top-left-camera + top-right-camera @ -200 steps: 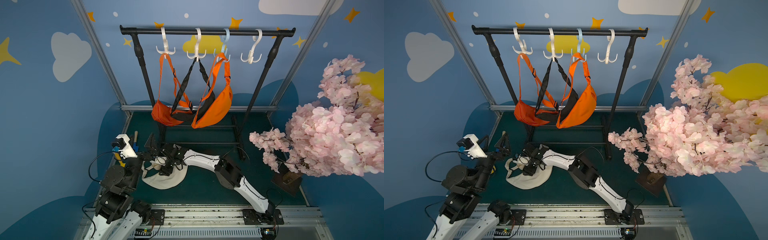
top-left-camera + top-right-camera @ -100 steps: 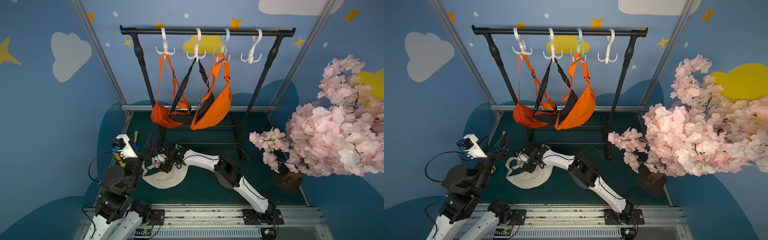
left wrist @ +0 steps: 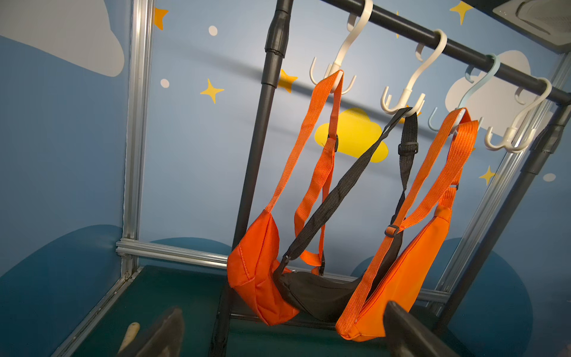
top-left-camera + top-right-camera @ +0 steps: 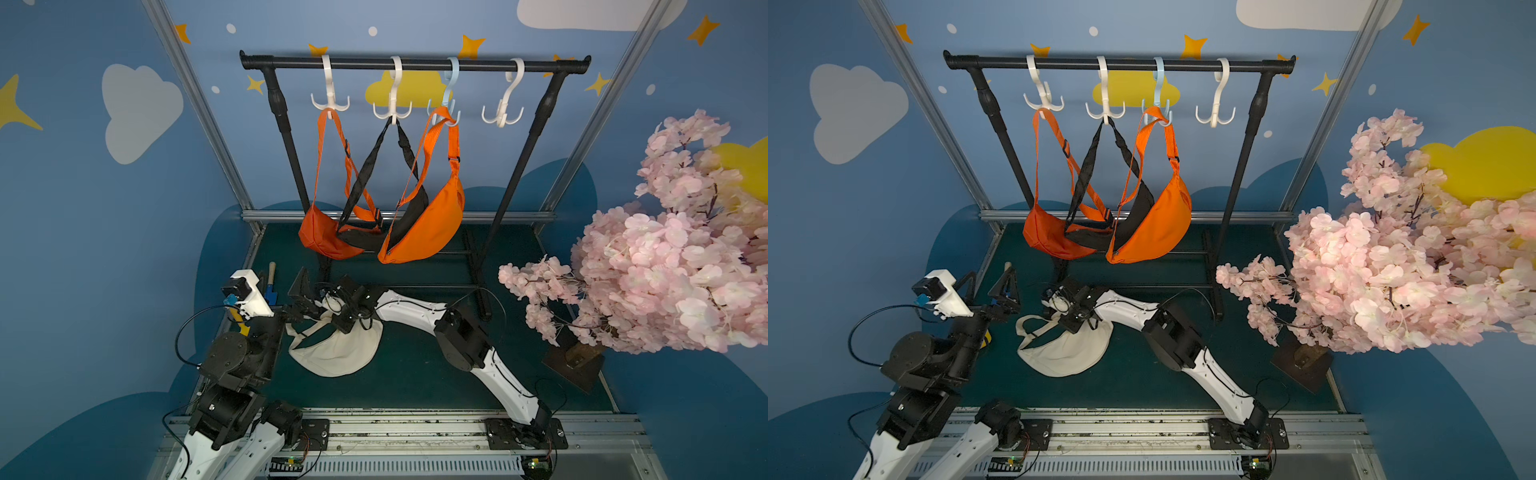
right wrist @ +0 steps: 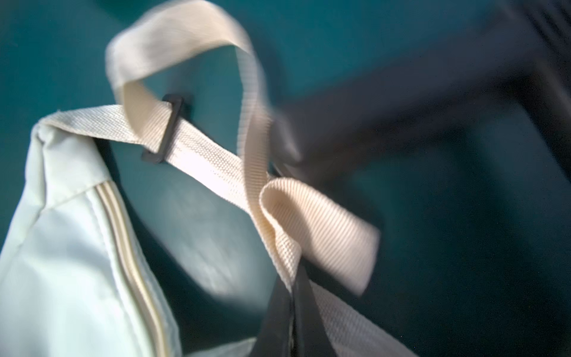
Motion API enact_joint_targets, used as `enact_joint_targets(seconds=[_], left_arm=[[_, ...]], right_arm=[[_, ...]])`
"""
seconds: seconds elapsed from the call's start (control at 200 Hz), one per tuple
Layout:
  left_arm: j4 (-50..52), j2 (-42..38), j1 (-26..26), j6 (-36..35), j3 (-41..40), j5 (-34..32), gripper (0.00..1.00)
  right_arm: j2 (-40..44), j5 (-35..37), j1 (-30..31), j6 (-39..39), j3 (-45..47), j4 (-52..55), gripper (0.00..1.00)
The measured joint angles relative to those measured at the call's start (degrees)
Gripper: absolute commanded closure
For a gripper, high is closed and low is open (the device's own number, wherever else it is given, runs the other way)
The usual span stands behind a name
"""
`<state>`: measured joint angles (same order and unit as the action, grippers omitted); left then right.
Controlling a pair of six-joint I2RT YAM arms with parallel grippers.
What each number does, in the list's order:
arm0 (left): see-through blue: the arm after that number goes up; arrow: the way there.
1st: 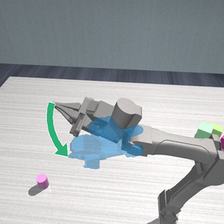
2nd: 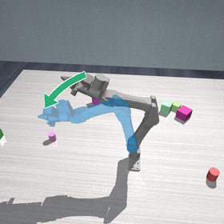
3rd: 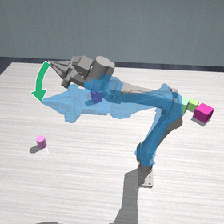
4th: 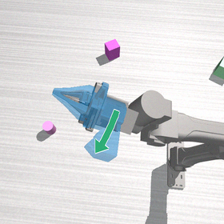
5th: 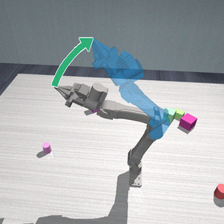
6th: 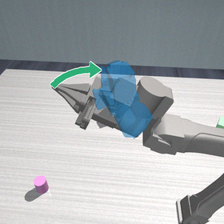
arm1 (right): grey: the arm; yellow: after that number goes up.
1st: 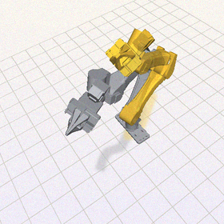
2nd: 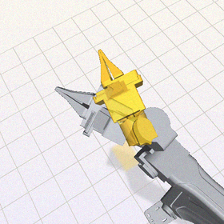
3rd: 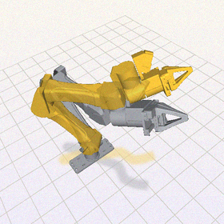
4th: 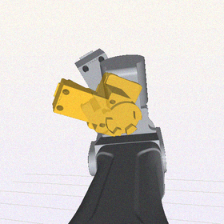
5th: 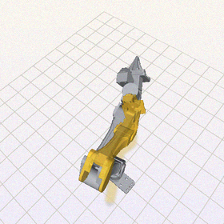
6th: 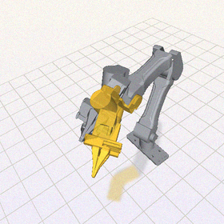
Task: Hang the bag on a hook
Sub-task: Pick up the bag from the center of the board.
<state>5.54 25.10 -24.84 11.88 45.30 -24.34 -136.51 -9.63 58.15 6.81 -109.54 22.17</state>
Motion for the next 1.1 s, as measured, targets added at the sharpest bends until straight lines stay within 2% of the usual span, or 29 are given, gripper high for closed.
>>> enact_joint_targets(seconds=[0.155,0.411,0.546,0.726,0.866,1.101], left_arm=[[0.0,5.0,0.1,-1.3,0.0,4.6,0.0],[0.0,18.7,0.1,-2.7,0.0,17.0,0.0],[0.0,25.9,0.1,-3.0,0.0,21.0,0.0],[-2.4,29.2,0.1,-4.0,-1.4,24.7,0.0],[-5.7,31.7,-0.1,-5.2,-2.4,25.1,0.0],[-8.5,41.3,-0.7,-9.9,-0.1,24.9,0.0]], right_arm=[[14.7,0.7,-5.2,-2.9,12.9,-2.7,1.0],[33.4,1.7,-9.7,-3.5,19.3,-6.6,1.0],[37.1,1.8,-10.8,-3.1,21.3,-6.6,1.0],[38.2,2.1,-11.5,-2.1,22.2,-5.4,1.0],[39.9,2.1,-11.6,-1.5,22.9,-4.3,1.0],[45.6,1.9,-11.6,-0.4,24.5,-3.8,1.0]])
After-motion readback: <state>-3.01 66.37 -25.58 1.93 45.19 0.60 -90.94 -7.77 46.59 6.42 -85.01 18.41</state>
